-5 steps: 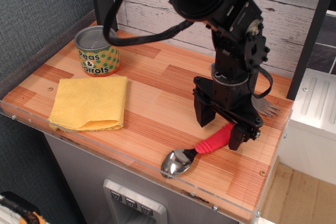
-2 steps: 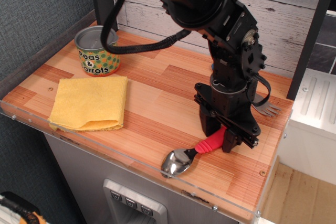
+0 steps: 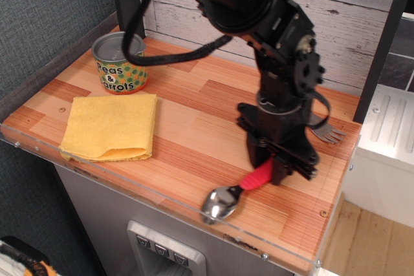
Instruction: Turn the spoon parallel to the table edge
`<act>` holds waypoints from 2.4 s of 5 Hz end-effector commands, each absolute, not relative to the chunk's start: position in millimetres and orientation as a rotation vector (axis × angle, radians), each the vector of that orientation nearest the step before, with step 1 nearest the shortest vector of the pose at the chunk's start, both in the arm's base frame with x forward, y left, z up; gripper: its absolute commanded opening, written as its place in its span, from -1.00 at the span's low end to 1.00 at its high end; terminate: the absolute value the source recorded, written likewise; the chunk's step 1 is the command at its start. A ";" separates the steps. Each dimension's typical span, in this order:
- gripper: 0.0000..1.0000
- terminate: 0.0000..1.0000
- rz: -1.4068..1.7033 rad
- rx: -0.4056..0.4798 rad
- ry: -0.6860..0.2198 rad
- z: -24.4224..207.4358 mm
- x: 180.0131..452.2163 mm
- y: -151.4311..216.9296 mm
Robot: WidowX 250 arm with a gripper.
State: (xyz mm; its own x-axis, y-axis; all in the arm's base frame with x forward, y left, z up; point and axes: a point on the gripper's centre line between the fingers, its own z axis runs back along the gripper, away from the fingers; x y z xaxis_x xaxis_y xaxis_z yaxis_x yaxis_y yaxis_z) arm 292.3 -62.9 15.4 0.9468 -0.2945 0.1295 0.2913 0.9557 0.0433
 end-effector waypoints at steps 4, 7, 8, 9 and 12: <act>-1.00 -1.00 0.572 0.126 -0.141 74.3 285.6 -31.6; -1.00 -1.00 1.322 0.141 -0.086 75.1 258.8 -45.1; -1.00 -1.00 1.575 0.124 -0.099 67.0 255.9 -39.8; -1.00 -1.00 1.761 0.109 -0.096 59.7 257.3 -34.8; -1.00 -1.00 1.745 0.061 -0.097 38.8 257.3 -21.1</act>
State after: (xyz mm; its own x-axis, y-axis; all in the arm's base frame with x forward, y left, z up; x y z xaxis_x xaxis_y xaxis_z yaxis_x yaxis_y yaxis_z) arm 244.1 -10.0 31.2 -0.1784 0.9792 0.0969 -0.9840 -0.1778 -0.0152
